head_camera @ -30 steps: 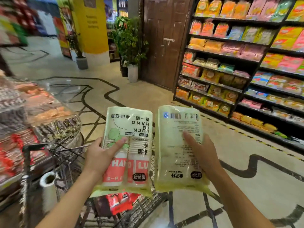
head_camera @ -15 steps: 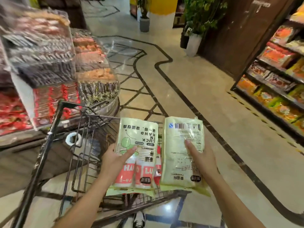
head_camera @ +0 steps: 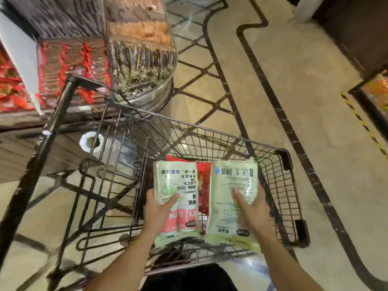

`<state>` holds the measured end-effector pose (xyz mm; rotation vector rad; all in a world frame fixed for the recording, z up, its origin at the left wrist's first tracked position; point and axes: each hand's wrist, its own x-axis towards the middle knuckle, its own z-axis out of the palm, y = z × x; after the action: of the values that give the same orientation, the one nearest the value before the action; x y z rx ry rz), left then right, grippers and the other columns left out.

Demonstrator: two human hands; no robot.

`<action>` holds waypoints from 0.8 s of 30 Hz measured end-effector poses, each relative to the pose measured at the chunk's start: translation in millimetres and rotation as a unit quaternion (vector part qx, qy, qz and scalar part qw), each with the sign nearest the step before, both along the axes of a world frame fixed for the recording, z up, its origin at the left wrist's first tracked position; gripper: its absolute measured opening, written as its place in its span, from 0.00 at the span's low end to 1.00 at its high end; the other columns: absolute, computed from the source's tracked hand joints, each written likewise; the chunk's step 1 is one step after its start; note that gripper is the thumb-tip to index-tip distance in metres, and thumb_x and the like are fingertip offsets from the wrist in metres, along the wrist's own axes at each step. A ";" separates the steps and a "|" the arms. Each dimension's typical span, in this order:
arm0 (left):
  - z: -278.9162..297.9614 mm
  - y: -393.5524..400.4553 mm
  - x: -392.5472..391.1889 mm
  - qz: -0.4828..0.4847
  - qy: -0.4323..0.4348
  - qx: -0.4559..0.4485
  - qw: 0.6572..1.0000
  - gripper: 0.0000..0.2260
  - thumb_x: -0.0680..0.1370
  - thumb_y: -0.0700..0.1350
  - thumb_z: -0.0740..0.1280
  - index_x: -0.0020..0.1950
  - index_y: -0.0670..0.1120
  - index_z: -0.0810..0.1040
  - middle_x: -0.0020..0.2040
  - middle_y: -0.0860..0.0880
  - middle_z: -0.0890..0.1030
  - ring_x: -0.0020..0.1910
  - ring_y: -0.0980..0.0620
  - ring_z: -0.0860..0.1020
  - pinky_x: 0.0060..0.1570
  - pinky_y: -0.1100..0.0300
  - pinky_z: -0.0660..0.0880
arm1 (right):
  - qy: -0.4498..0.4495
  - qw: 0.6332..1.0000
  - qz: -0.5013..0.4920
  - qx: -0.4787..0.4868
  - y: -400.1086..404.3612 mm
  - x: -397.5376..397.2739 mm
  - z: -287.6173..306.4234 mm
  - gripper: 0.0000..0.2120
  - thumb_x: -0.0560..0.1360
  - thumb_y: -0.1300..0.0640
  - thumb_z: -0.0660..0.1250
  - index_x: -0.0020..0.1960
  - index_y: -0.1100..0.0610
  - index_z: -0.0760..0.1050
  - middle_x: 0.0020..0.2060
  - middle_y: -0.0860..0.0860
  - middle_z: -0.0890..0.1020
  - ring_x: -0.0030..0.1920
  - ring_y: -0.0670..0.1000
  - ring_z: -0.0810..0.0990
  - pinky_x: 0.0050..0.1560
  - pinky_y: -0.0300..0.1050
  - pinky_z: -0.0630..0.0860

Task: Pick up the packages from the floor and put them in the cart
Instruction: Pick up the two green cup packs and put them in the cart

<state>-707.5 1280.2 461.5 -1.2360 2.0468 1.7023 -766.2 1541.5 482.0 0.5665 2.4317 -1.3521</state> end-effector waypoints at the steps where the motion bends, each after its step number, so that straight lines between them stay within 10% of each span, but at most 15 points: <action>1: -9.0 0.9 0.1 -0.003 -0.016 0.000 1.000 0.42 0.72 0.54 0.80 0.79 0.43 0.63 0.72 0.43 0.76 0.68 0.41 0.76 0.67 0.50 0.70 | -0.008 1.000 0.010 -0.004 -1.3 -3.6 -6.0 0.40 0.68 0.28 0.75 0.74 0.40 0.65 0.64 0.43 0.83 0.58 0.50 0.86 0.58 0.65 0.83; 4: -35.0 3.8 -1.4 -0.039 -0.058 -0.013 0.997 0.37 0.69 0.53 0.83 0.73 0.46 0.69 0.59 0.49 0.81 0.57 0.46 0.80 0.56 0.55 0.75 | -0.056 0.998 0.027 0.013 -1.4 -11.8 -33.1 0.50 0.69 0.31 0.77 0.82 0.44 0.56 0.76 0.44 0.69 0.66 0.51 0.77 0.69 0.67 0.75; 10: -96.9 23.2 0.5 -0.052 -0.123 -0.082 0.988 0.34 0.68 0.58 0.81 0.66 0.46 0.72 0.58 0.45 0.82 0.56 0.42 0.81 0.56 0.48 0.79 | -0.144 0.987 0.069 0.036 4.2 -19.1 -102.4 0.45 0.72 0.37 0.76 0.77 0.55 0.59 0.57 0.48 0.82 0.55 0.53 0.83 0.64 0.57 0.79; 15: -130.5 34.1 4.2 -0.022 -0.147 -0.101 0.984 0.31 0.72 0.56 0.80 0.67 0.45 0.72 0.58 0.46 0.83 0.56 0.42 0.82 0.54 0.51 0.78 | -0.171 0.982 0.061 0.042 15.1 -10.6 -159.2 0.52 0.67 0.26 0.74 0.76 0.56 0.58 0.68 0.56 0.79 0.65 0.60 0.81 0.66 0.59 0.78; 24: -149.0 29.7 8.8 -0.073 -0.181 -0.158 0.968 0.32 0.75 0.58 0.75 0.72 0.47 0.66 0.62 0.45 0.81 0.60 0.40 0.81 0.55 0.45 0.78 | -0.207 0.975 0.076 -0.020 6.2 -15.5 -194.2 0.32 0.78 0.45 0.73 0.71 0.53 0.58 0.56 0.48 0.84 0.48 0.48 0.84 0.51 0.51 0.83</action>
<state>-698.7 1309.9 312.5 -1.3273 2.1639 1.0210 -781.7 1547.7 287.8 0.5739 2.0614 -1.0915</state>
